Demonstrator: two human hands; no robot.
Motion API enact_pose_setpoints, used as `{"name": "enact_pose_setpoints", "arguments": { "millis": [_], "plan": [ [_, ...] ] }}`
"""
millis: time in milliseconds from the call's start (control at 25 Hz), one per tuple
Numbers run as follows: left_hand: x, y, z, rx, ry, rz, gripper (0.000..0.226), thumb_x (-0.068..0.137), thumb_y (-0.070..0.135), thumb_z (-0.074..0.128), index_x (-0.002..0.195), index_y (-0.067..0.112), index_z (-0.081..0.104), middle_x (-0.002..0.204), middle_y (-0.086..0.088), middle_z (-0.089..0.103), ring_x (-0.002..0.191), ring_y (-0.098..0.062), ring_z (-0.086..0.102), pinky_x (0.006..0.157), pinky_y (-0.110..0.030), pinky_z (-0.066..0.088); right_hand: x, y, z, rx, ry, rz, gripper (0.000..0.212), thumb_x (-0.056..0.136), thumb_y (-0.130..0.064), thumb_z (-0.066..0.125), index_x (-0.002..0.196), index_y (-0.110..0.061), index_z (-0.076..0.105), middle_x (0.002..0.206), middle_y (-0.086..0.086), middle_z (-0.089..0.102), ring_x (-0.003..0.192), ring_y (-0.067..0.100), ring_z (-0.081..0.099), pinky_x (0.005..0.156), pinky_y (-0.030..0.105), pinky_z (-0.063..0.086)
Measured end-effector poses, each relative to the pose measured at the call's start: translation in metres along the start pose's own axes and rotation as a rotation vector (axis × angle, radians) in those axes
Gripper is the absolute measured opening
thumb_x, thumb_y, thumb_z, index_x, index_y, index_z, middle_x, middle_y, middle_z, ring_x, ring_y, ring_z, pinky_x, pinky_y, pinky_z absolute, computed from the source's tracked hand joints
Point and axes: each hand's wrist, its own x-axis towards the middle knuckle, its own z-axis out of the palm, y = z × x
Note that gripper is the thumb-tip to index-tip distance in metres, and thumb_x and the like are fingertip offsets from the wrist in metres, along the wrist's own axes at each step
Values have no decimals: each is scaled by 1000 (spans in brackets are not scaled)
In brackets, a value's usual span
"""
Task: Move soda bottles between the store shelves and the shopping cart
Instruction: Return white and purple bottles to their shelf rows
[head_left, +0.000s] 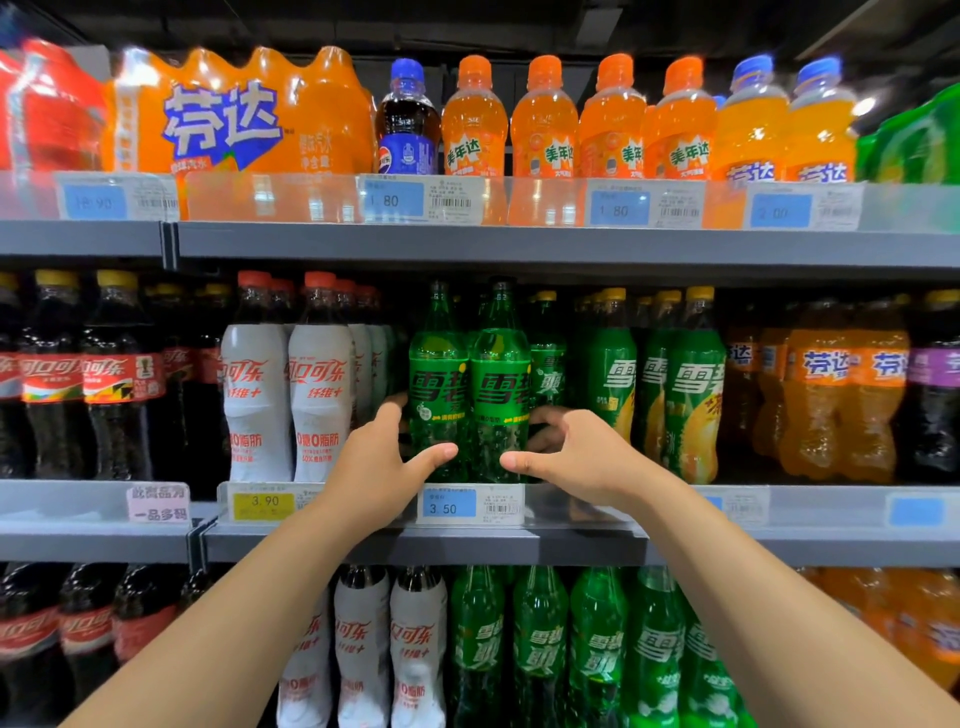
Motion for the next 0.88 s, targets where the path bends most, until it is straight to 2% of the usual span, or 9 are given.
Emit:
{"name": "enact_pose_setpoints", "arguments": {
  "millis": [160,320,480,640,760,840,880],
  "plan": [
    [-4,1,-3,-41,17,3,77,83,57,73,143,18,45,109,10,59,85,-2,47,63,-15,34,-2,0,0,-30,6,-14,91,78,-64,75,149,-15,44,96,-18,67,94,4,65,84,27,48],
    [-6,-3,-5,-40,-6,32,65,83,58,71,131,20,52,114,9,63,84,2,45,65,-7,30,-5,-1,3,-20,48,-1,91,75,-66,76,146,-17,48,91,-21,68,87,-6,62,71,19,46],
    [-4,-7,-7,-51,-57,21,61,84,59,69,128,21,52,125,2,66,99,-10,55,74,-25,41,-4,-1,5,-33,77,20,92,69,-71,77,142,-20,52,85,-20,70,86,-4,65,72,21,50],
    [-4,-5,-3,8,-76,2,55,86,58,67,123,21,51,122,-2,69,108,-24,63,72,-28,41,-4,-3,4,-34,69,36,104,60,-80,71,143,-21,51,83,-21,70,86,-7,64,72,20,50],
    [-8,-3,-5,9,-111,-17,55,87,59,64,123,19,50,116,-4,69,106,-27,66,69,-28,45,-6,-5,3,-51,65,37,101,68,-74,74,148,-18,47,102,-15,73,92,-1,64,78,22,50],
    [-13,3,-8,-50,-132,-36,62,88,56,65,132,15,51,125,-6,67,111,-26,65,81,-33,51,-10,-7,3,-71,66,28,99,73,-71,75,150,-16,44,120,-7,71,101,5,64,84,21,50],
    [-17,7,-9,-71,-120,-33,65,89,53,67,137,13,50,130,-7,65,114,-26,63,86,-33,50,-14,-8,2,-44,79,19,97,73,-70,75,149,-17,45,123,-8,69,103,2,63,83,17,49]
  ]
}}
